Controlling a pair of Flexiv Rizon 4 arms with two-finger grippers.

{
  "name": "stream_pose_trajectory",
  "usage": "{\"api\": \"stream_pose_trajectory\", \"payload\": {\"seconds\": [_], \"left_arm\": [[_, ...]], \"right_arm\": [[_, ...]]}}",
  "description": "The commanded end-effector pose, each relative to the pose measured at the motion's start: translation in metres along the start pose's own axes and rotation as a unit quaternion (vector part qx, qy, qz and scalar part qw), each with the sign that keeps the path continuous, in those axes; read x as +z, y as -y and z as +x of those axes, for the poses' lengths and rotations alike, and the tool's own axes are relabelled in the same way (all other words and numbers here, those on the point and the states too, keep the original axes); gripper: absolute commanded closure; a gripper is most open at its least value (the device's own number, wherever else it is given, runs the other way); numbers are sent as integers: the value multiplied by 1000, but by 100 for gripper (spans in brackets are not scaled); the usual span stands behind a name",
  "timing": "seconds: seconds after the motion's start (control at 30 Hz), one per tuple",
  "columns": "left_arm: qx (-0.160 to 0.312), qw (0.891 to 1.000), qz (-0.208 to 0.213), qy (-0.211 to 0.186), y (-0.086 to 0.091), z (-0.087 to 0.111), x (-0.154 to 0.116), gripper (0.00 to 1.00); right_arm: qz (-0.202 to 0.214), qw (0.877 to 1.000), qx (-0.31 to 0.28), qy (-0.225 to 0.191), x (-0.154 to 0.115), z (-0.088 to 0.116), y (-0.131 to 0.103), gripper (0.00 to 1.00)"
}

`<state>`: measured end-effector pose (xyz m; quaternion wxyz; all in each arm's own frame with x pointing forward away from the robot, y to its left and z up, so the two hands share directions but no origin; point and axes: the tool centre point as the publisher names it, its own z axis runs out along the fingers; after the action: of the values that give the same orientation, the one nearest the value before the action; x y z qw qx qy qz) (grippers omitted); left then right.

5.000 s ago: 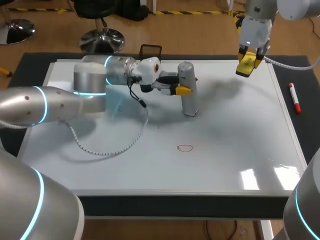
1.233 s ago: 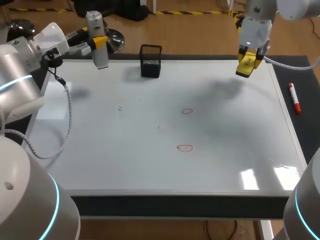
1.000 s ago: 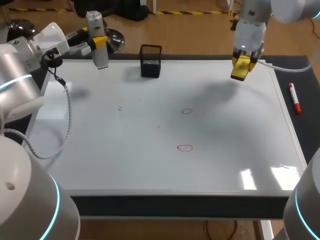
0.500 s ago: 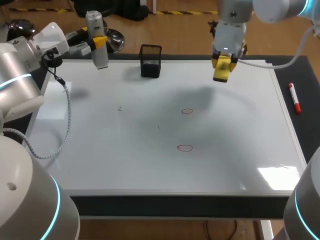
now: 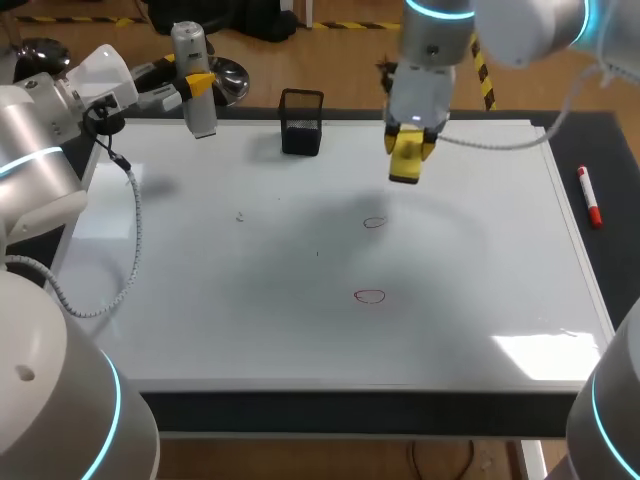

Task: Pick up the inspection probe, press it on each red-marked spot on the whiteboard one by one, put down the probe, pick up the eraser, and wipe off all the red marks.

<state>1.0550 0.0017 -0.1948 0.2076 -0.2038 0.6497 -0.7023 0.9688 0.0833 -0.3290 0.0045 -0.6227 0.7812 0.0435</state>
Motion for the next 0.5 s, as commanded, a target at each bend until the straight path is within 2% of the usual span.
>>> {"api": "stream_pose_trajectory", "payload": {"seconds": [0.03,0.5], "left_arm": [[1,1000,2,1,0,0,1,100],[1,1000,2,1,0,0,1,100]], "right_arm": [[8,1000,-10,6,4,-14,-15,100],[-9,999,-46,2,44,-52,-49,100]]}}
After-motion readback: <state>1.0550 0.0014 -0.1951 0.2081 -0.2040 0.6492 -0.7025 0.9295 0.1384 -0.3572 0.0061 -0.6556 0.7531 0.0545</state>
